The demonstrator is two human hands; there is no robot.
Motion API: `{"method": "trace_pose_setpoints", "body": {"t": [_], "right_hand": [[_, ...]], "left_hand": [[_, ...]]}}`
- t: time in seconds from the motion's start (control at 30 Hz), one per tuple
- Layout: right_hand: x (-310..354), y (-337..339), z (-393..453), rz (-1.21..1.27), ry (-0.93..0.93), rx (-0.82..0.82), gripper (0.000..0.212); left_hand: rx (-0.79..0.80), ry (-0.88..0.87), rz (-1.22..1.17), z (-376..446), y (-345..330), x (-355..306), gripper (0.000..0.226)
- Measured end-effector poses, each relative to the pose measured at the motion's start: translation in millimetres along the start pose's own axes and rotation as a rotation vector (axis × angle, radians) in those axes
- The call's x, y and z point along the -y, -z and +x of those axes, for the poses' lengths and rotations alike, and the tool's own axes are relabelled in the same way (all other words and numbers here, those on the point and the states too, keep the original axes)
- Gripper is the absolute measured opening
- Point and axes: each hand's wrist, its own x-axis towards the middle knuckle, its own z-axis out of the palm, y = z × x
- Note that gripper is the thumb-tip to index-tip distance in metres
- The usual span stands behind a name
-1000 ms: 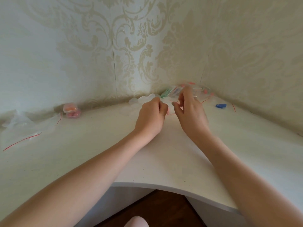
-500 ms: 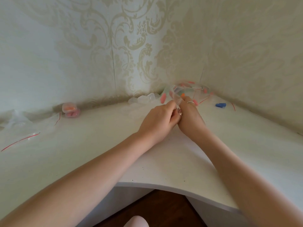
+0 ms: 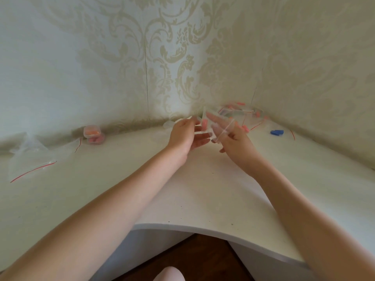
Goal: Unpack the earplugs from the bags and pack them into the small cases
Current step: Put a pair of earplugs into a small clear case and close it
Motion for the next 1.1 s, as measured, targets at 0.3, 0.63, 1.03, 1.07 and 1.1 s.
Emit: {"method": "trace_pose_setpoints", "body": {"t": [0.3, 0.63, 1.03, 1.07, 1.1], "right_hand": [[-7, 1, 2, -0.067, -0.013, 0.011, 0.044], [-8, -3, 3, 0.014, -0.036, 0.053, 0.018], [4, 1, -3, 0.041, 0.076, -0.004, 0.033], [3, 1, -3, 0.023, 0.071, -0.005, 0.036], [0, 1, -2, -0.004, 0.061, -0.018, 0.037]], "left_hand": [[-0.060, -0.189, 0.175, 5, 6, 8, 0.010], [-0.144, -0.367, 0.245, 6, 6, 10, 0.016], [-0.024, 0.019, -0.269, 9, 6, 7, 0.014], [-0.007, 0.035, -0.303, 9, 8, 6, 0.013], [0.010, 0.044, -0.324, 10, 9, 6, 0.013]]}}
